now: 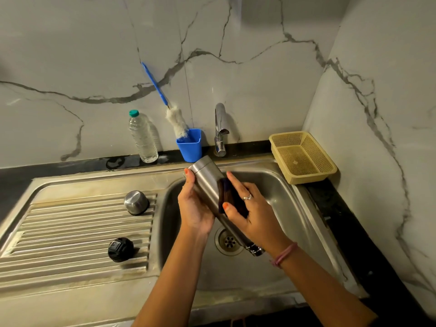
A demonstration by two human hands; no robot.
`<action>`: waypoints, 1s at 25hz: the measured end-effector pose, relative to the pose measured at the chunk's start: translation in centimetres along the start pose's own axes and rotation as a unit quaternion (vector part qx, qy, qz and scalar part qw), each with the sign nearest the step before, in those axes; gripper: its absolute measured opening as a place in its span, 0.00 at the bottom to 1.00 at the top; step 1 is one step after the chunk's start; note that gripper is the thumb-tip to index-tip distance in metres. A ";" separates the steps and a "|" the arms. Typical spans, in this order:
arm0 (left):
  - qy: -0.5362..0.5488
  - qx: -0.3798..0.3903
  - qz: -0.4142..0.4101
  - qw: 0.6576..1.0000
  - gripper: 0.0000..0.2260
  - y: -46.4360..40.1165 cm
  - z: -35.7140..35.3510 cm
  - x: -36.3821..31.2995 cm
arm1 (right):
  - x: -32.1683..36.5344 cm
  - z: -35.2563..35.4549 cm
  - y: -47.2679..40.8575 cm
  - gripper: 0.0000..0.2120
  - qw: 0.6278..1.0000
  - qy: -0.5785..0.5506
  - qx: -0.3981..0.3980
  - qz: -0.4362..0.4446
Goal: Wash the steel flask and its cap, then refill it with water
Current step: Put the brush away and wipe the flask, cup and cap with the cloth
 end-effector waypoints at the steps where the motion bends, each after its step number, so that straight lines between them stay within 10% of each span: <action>1: 0.001 -0.016 -0.003 1.000 0.34 -0.3 0.3 -0.1 | -0.6 0.0 0.8 0.32 1.000 -0.024 0.009 -0.011; 8: 0.027 -0.034 -0.033 0.999 0.36 -1.6 1.0 -1.8 | -2.9 0.3 4.0 0.32 0.984 -0.133 0.071 -0.097; 16: -0.005 -0.018 -0.044 0.999 0.31 -1.1 -0.6 -1.4 | 1.0 0.2 -0.7 0.40 0.995 0.051 0.015 -0.082; 25: -0.045 0.059 -0.008 0.997 0.20 -0.7 -2.1 -0.9 | 2.5 0.7 -7.9 0.28 0.978 -0.178 -0.010 -0.107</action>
Point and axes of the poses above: each hand's wrist, its own y-axis away from the middle knuckle, its own z-axis out of the back of the hand, x = y × z, the point moved 4 cm from there along -y, towards the middle knuckle
